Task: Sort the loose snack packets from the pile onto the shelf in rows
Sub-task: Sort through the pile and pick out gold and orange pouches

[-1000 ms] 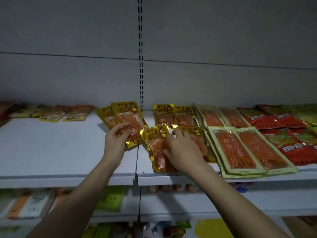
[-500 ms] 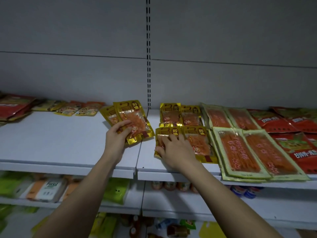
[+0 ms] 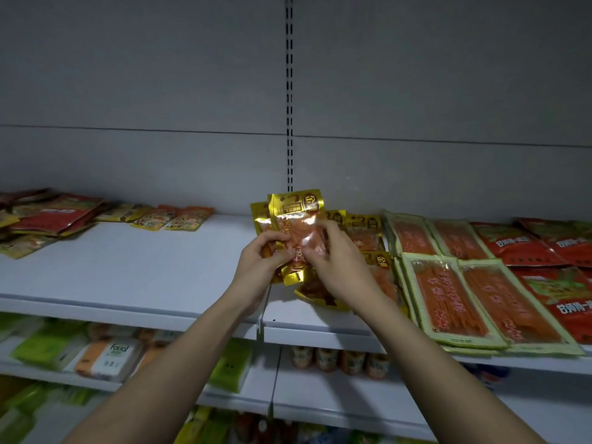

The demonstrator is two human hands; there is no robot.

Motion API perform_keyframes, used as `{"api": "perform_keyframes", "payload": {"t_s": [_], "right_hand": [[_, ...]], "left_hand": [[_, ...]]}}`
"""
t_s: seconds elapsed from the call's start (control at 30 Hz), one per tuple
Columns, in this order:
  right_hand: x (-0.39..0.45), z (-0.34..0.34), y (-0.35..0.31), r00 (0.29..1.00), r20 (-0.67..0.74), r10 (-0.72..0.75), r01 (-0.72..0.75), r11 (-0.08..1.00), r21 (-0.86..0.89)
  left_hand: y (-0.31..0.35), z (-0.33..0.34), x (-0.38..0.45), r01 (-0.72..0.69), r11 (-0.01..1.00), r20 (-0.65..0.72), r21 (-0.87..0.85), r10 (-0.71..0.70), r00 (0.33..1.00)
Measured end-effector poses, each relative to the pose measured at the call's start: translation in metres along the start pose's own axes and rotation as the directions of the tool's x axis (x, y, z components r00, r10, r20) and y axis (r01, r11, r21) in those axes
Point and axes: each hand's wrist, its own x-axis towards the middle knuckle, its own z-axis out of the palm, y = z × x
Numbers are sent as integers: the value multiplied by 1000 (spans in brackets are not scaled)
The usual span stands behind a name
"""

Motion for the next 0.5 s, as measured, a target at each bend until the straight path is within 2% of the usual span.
{"api": "perform_keyframes", "payload": {"t_s": [0.1,0.23,0.33,0.43,0.5], "right_hand": [[-8,-1,5,998,-40,39,-36,997,70],[-2,-7,19,993,-81,86,-83,996,40],[16,-22,34,982,-120,147,-134,984,114],[41,-43,53,954,-159,255,-228,959,169],[58,-55,67,931,-161,327,-313,944,107]], "left_hand": [[0,8,-3,-21,996,4,82,20,1000],[-5,17,7,-18,990,30,142,13,999],[-4,30,26,20,992,79,122,-30,996],[-1,37,55,58,992,94,115,-69,993],[-2,37,73,54,989,105,135,-68,992]]}}
